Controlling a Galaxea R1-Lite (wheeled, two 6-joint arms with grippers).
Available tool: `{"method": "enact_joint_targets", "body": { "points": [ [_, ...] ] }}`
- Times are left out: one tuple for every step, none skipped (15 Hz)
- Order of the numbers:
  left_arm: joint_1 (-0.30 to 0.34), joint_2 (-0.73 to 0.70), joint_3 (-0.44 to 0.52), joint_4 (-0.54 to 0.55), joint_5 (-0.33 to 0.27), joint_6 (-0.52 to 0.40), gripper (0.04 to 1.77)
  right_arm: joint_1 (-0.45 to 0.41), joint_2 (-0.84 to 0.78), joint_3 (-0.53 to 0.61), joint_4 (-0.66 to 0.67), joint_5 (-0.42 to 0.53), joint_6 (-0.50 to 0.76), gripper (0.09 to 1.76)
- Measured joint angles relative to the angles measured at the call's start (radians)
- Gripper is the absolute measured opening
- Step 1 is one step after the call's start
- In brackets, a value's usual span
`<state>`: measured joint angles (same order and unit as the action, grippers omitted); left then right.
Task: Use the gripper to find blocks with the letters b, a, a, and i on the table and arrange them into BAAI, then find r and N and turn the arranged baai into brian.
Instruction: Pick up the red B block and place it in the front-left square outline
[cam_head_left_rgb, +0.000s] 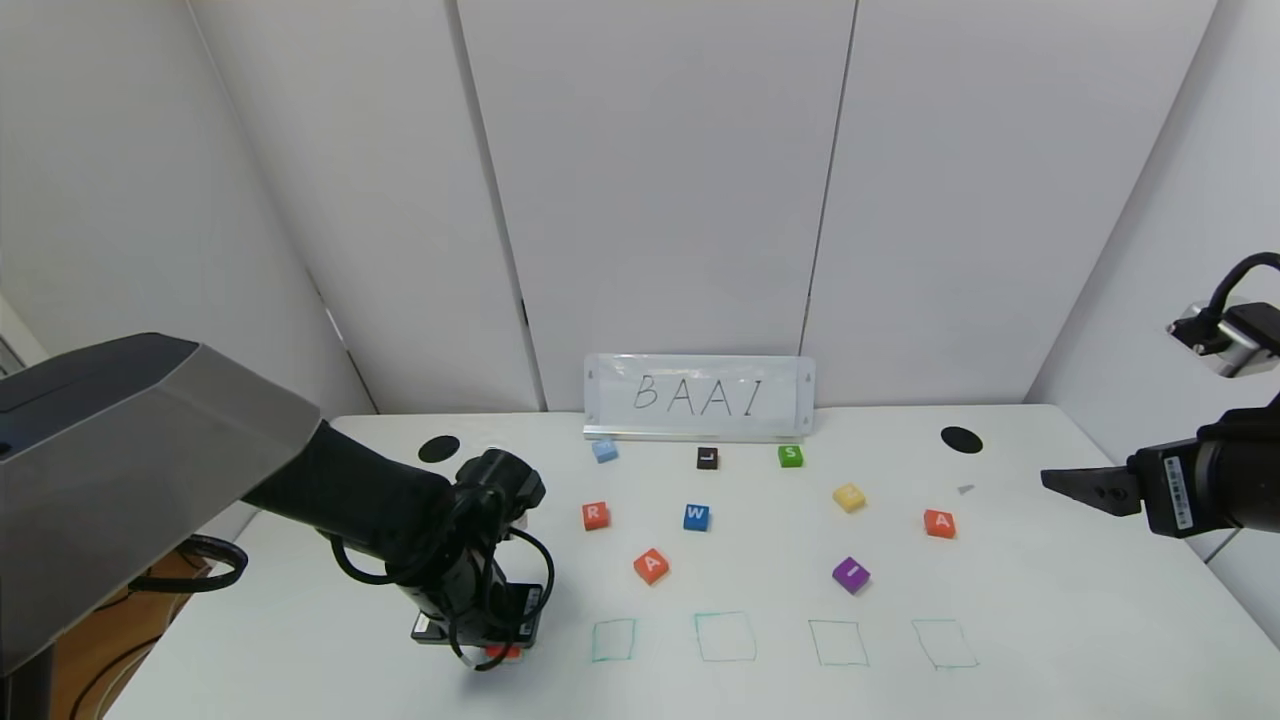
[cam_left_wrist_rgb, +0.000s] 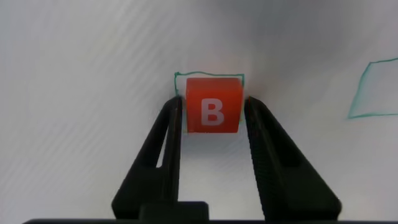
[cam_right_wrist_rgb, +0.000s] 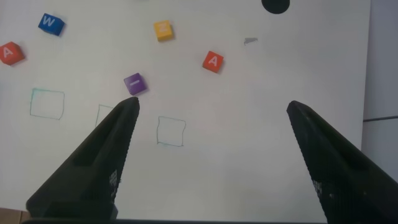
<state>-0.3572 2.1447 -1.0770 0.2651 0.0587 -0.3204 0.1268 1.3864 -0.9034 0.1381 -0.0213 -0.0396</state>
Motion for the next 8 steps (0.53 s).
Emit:
{"method": "enact_joint_targets", "body": {
  "points": [
    [-0.002, 0.000, 0.001, -0.002, 0.000, 0.000, 0.90, 0.000, 0.000, 0.000, 0.000, 0.000, -0.001, 1.71],
    [-0.003, 0.000, 0.004, -0.008, 0.000, 0.000, 0.99, 0.000, -0.001, 0.000, 0.000, 0.000, 0.000, 1.71],
    [-0.003, -0.002, 0.008, -0.022, 0.000, 0.000, 1.08, -0.001, -0.001, 0.000, 0.000, 0.000, -0.001, 1.71],
    [-0.004, -0.006, 0.013, -0.039, 0.000, 0.000, 1.16, -0.001, -0.002, 0.000, 0.000, 0.000, -0.001, 1.71],
    [-0.004, -0.009, 0.019, -0.049, 0.002, 0.000, 1.23, -0.001, -0.002, 0.000, 0.000, 0.000, -0.001, 1.71],
    [-0.004, -0.013, 0.022, -0.051, 0.004, 0.000, 1.29, -0.001, -0.003, 0.000, 0.001, 0.000, -0.001, 1.71],
    [-0.005, -0.018, 0.024, -0.051, 0.005, 0.000, 1.33, -0.001, -0.004, 0.000, 0.001, 0.000, -0.001, 1.71],
    [-0.004, -0.024, 0.024, -0.051, 0.006, 0.000, 1.38, -0.001, -0.005, 0.000, 0.001, 0.000, -0.001, 1.71]
  ]
}}
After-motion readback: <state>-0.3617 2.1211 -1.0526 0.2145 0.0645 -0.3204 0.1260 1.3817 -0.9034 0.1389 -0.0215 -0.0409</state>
